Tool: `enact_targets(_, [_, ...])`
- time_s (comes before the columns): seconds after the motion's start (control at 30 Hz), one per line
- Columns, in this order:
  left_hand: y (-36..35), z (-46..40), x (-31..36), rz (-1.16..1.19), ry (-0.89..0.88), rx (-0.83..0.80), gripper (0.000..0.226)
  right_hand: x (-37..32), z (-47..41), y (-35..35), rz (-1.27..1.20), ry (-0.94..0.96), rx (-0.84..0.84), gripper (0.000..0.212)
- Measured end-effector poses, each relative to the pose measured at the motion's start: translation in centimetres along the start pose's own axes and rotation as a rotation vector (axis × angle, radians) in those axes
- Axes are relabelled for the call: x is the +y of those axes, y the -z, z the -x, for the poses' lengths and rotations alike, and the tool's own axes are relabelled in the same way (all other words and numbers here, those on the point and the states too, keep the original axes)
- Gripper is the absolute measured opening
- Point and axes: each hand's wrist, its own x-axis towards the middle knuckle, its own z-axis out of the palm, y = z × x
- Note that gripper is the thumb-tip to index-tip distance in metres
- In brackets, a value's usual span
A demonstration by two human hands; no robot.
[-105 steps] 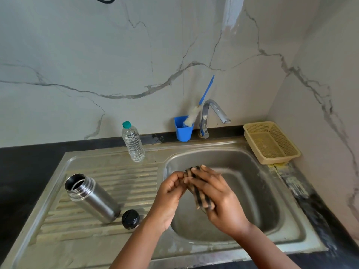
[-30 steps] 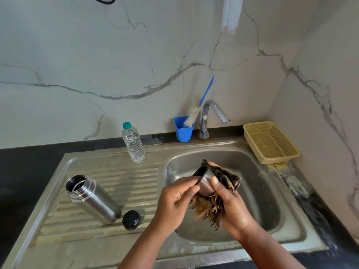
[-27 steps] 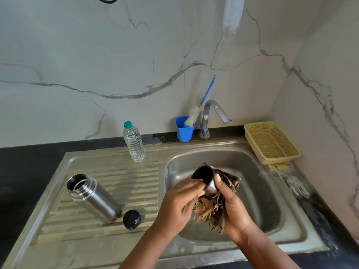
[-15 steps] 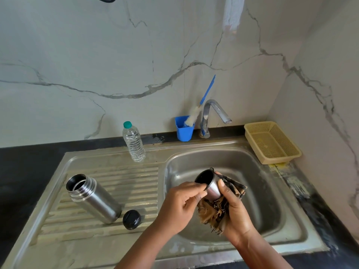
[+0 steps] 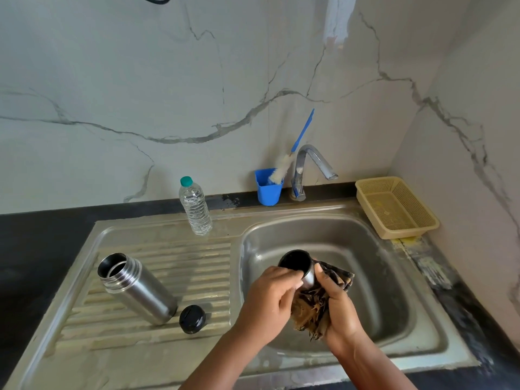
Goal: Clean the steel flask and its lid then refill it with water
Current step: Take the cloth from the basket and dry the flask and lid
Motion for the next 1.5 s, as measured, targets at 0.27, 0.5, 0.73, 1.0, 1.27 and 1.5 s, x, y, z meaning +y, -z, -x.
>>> enact_targets(0.27, [-1.1, 0.5, -1.0, -0.18, 0.012, -0.069, 0.014, 0.8, -0.7, 0.3, 0.165, 0.046, 0.143, 0.027])
enact_targets(0.5, [1.0, -1.5, 0.7, 0.634, 0.747, -0.003, 0.022, -1.3, -1.9, -0.8, 0.294, 0.248, 0.2, 0.017])
enact_targets(0.73, [1.8, -1.6, -1.1, 0.483, 0.593, -0.052, 0.061, -2.4, -2.5, -2.2, 0.438, 0.52, 0.078, 0.017])
enact_targets(1.0, [3.4, -1.9, -2.4, 1.236, 0.701, 0.145, 0.059, -3.0, -1.9, -2.4, 0.054, 0.09, 0.239, 0.018])
enact_targets(1.27, [2.1, -2.8, -1.2, 1.168, 0.772, 0.1, 0.043, 0.0, -0.7, -4.3, 0.95, 1.234, -0.194, 0.028])
enact_targets(1.5, [2.6, -3.0, -1.5, 1.051, 0.756, 0.069, 0.065, 1.2, -0.9, -4.1, 0.91, 0.942, -0.234, 0.044])
